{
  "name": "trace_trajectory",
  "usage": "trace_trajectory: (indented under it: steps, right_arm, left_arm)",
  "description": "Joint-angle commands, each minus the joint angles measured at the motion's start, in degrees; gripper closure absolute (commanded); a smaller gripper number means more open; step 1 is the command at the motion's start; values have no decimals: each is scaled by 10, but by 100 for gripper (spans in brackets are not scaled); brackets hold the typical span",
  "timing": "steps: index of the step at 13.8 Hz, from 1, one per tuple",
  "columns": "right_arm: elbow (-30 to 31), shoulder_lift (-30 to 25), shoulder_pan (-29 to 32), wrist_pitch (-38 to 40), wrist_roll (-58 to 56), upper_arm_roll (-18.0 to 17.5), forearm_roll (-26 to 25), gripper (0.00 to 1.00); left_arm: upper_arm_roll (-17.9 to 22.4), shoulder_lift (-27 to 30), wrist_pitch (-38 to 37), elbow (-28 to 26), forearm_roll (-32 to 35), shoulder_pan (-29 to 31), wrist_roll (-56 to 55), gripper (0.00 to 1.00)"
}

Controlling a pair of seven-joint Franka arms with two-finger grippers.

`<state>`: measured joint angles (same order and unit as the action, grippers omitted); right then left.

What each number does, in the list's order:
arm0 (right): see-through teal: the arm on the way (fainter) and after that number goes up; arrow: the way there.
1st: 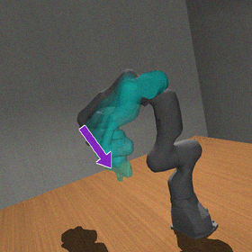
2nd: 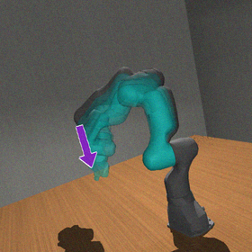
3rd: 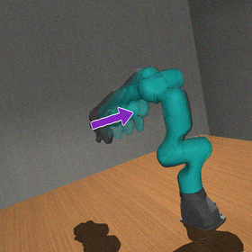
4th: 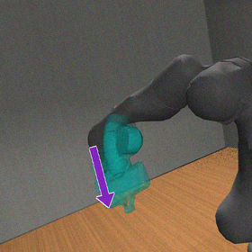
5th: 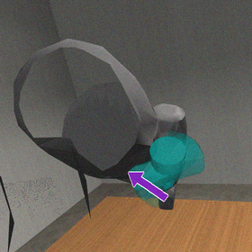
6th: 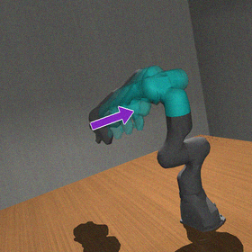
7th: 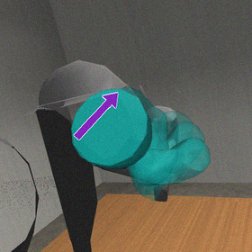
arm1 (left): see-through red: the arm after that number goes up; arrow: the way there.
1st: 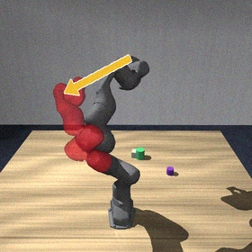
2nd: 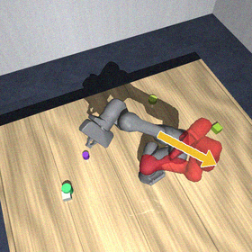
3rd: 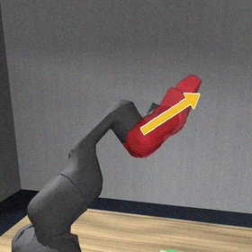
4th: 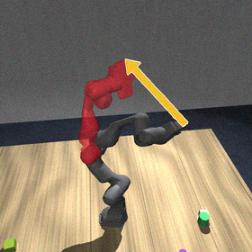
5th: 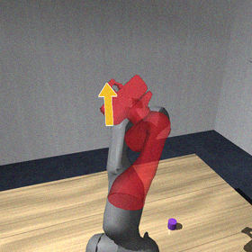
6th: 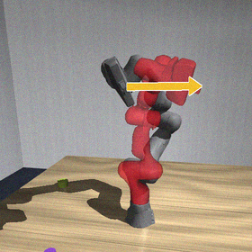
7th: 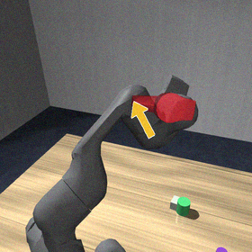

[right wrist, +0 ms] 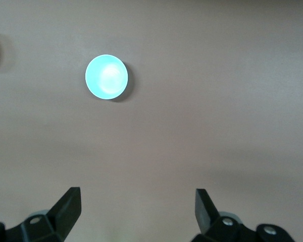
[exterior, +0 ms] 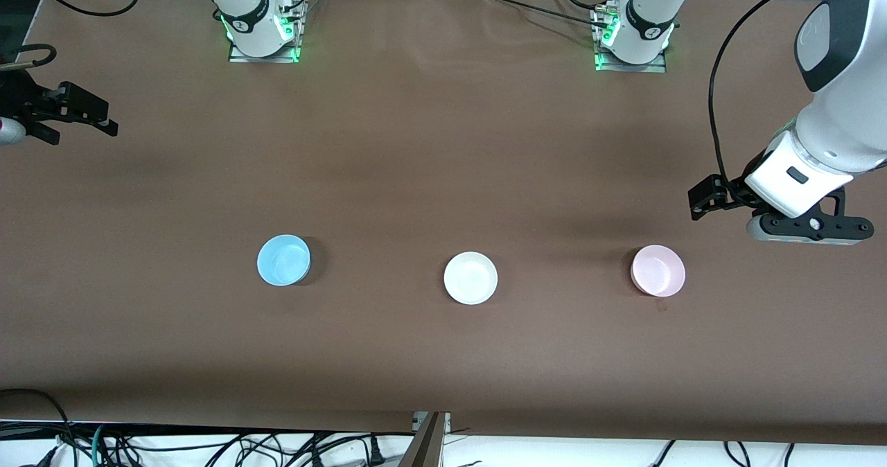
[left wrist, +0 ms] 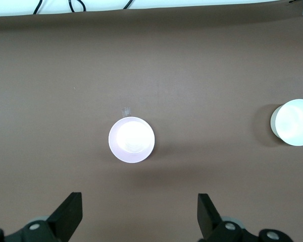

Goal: Stack pink and blue bowls on white bowl

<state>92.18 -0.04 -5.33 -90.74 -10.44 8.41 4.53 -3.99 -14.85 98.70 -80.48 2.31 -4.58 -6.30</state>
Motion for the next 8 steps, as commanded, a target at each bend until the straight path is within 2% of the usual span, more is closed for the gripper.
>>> trace_trajectory:
  steps: [1,8]
  right_arm:
    - [12,-16,1,-1,-4,-1,-7,0]
    - [12,-15,1,-1,-3,-1,-7,0]
  left_arm:
    - [-1,-10,-8,20,9,0,-5,0]
    - [1,-14,-7,14,8,4,-4,0]
